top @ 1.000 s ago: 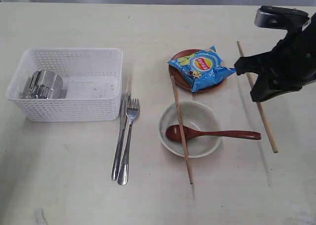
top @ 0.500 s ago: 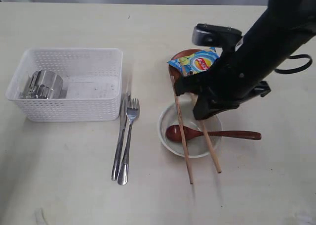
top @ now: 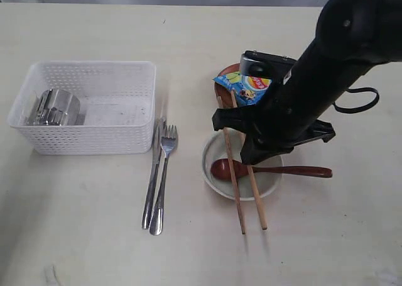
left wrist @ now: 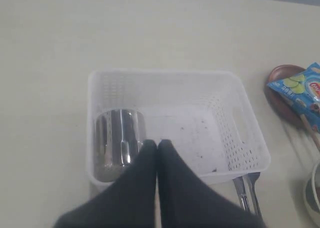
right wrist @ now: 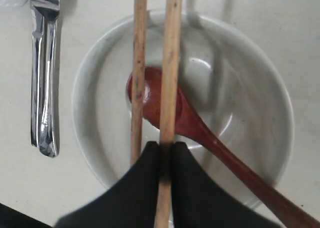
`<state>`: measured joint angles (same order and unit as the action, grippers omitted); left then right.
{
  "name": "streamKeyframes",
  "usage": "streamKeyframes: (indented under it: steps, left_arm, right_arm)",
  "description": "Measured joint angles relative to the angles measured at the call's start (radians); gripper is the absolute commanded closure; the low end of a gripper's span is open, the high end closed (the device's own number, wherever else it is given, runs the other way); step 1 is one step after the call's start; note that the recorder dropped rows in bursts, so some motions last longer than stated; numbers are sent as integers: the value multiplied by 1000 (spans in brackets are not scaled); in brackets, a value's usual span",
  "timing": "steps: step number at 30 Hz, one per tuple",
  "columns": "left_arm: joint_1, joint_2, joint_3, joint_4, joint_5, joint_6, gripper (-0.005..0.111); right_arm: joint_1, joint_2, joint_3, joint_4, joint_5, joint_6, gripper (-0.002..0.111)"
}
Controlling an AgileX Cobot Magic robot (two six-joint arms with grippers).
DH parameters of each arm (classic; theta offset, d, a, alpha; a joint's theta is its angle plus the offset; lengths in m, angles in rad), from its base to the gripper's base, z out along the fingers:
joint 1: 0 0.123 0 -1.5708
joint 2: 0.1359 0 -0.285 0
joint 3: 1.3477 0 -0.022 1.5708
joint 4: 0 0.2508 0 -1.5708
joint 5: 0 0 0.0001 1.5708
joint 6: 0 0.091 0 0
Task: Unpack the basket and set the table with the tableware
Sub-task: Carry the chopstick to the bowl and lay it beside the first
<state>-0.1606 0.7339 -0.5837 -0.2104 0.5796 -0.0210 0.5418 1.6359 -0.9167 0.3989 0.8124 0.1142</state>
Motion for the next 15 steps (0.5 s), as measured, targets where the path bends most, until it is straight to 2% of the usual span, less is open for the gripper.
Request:
streamKeyframes:
  steps: [15]
  left_arm:
    - [0, 0, 0, -17, 0, 21, 107]
  right_arm:
    - [42, 13, 11, 3, -35, 29, 109]
